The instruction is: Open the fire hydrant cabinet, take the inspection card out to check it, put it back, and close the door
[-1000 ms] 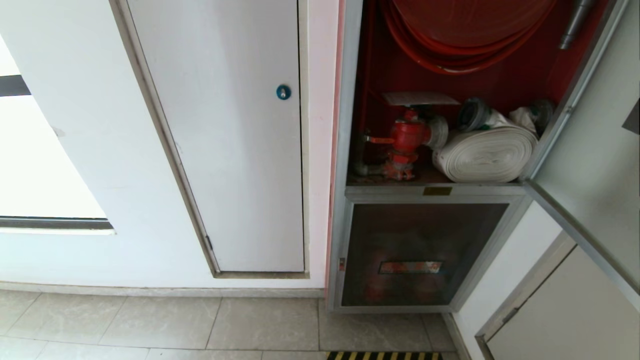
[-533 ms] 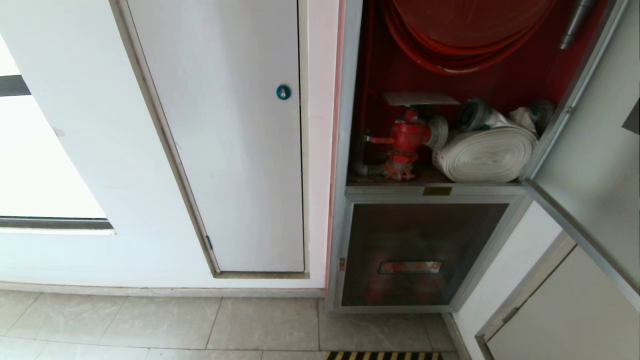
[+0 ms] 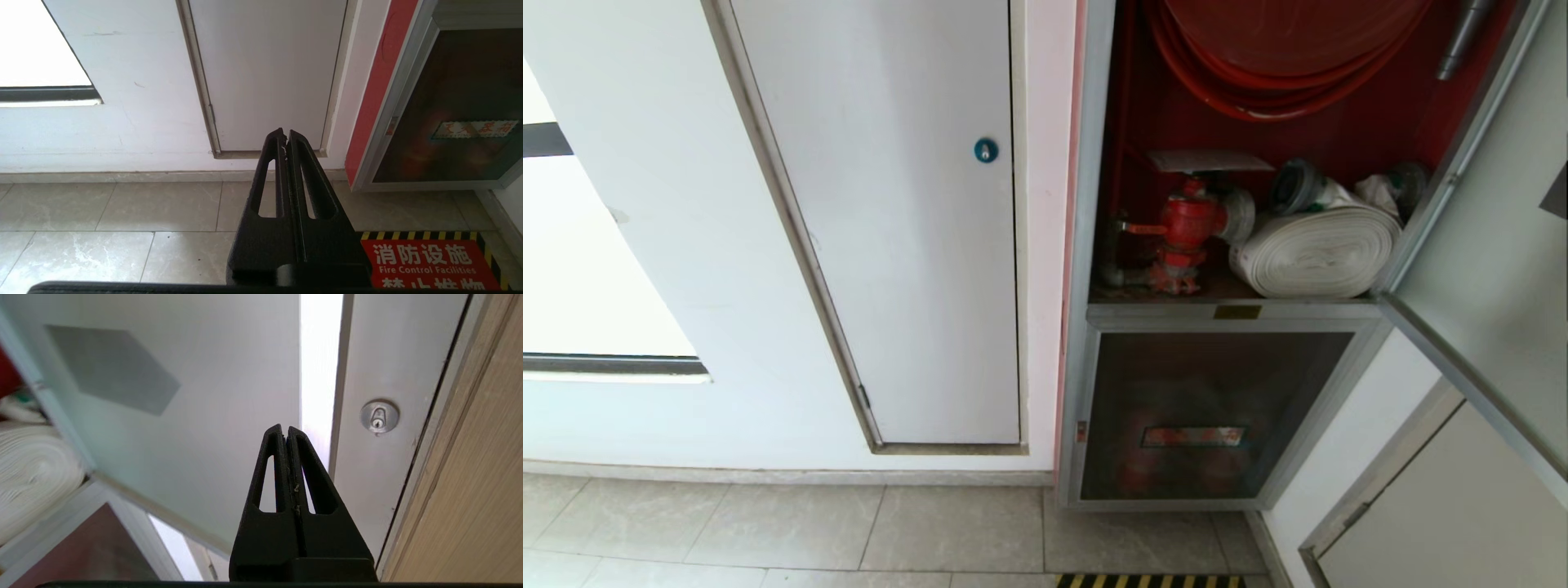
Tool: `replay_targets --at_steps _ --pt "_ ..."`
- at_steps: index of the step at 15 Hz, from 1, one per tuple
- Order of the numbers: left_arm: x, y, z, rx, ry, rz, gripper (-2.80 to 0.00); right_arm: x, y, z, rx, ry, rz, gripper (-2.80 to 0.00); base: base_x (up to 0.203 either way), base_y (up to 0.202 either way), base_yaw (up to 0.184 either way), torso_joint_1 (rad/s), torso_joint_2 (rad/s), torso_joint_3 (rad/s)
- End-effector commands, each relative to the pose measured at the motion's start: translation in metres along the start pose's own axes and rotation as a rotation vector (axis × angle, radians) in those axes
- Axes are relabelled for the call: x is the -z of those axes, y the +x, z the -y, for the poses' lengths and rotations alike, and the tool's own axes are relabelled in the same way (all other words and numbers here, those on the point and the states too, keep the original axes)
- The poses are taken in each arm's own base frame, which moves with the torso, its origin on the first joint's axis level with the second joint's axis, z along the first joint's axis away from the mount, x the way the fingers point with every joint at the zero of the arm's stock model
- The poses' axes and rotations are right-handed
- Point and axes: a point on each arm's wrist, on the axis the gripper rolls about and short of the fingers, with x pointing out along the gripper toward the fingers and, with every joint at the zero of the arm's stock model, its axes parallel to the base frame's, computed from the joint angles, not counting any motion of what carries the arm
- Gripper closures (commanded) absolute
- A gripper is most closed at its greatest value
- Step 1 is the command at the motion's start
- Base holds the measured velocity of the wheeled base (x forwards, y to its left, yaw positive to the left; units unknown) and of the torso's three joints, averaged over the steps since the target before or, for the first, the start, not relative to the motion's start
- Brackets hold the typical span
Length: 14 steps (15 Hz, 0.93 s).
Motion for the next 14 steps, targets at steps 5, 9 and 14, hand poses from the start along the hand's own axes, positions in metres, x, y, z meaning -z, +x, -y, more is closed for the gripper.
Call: replay_targets --at_steps 5,9,14 --pt "0.0 0.0 0.0 0.0 0.0 -0.001 0.0 0.008 0.03 -0.003 0.05 -0.018 -0.033 0.0 0.0 0.0 0.0 0.0 0.0 0.0" --pt "0.0 0.0 0.0 0.0 0.0 -0.001 0.0 0.005 0.039 -0.003 0.067 0.003 -0.015 0.0 0.0 0.0 0.0 0.0 0.0 0.0" --pt "0.0 0.0 0.0 0.0 0.002 -0.001 0.0 0.005 0.049 0.005 0.083 0.01 -0.027 0.0 0.0 0.0 0.0 0.0 0.0 0.0"
